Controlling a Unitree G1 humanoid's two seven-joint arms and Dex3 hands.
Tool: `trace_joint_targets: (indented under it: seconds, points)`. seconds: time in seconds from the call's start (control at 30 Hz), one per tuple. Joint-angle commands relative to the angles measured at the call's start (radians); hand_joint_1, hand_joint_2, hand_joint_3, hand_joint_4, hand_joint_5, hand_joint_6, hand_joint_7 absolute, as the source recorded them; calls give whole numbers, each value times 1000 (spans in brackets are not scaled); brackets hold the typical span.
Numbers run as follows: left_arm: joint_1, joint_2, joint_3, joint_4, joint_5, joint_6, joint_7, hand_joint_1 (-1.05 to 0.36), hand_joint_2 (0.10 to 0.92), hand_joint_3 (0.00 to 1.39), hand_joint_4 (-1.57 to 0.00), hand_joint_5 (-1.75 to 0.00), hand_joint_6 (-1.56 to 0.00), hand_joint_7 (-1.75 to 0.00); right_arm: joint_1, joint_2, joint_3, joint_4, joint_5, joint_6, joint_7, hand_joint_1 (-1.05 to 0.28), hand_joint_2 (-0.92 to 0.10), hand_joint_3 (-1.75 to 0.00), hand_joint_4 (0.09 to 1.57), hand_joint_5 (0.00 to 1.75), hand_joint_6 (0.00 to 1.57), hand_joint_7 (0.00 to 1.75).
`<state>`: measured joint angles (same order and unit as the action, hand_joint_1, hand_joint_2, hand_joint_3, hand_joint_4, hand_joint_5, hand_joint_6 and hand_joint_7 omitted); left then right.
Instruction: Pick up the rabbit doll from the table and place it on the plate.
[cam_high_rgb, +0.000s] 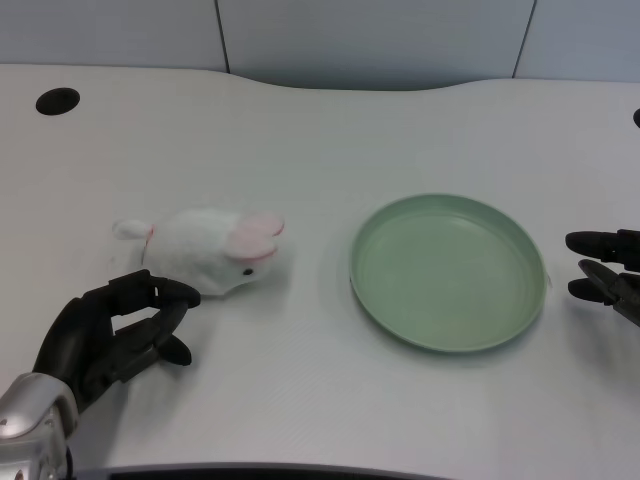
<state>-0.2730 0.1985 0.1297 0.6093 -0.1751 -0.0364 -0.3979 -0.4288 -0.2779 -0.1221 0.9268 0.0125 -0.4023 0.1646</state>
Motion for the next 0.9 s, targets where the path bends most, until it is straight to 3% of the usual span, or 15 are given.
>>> trace_joint_targets:
  seconds: [0.03, 0.13, 0.27, 0.4, 0.9]
  points:
    - [14, 20, -2, -9, 6, -4, -15, -444, 921, 380, -580, -1556, -644, -1093, 0, -14, -14, 2, 11, -2, 2, -406, -921, -135, 1022, 214, 997, 5]
    - [15, 21, -6, -6, 9, -15, -20, -444, 921, 385, -572, -1563, -644, -1090, 2, -14, -13, -4, 11, 5, 4, -413, -921, -136, 1011, 208, 998, 5]
    - [15, 24, -10, -7, 14, -11, -15, -451, 921, 391, -567, -1562, -640, -1087, 2, -16, -9, -8, 3, 8, -2, -420, -921, -137, 1004, 204, 994, 3]
    - [13, 22, -7, -4, 11, -9, -14, -457, 921, 381, -582, -1557, -649, -1083, 1, -13, -14, -4, 14, 10, 6, -421, -921, -133, 1008, 205, 998, 4]
    - [13, 20, -5, -6, 10, -3, -11, -458, 921, 377, -603, -1527, -662, -1050, 2, -10, -15, -14, 17, 21, 8, -403, -921, -132, 1013, 203, 986, 0]
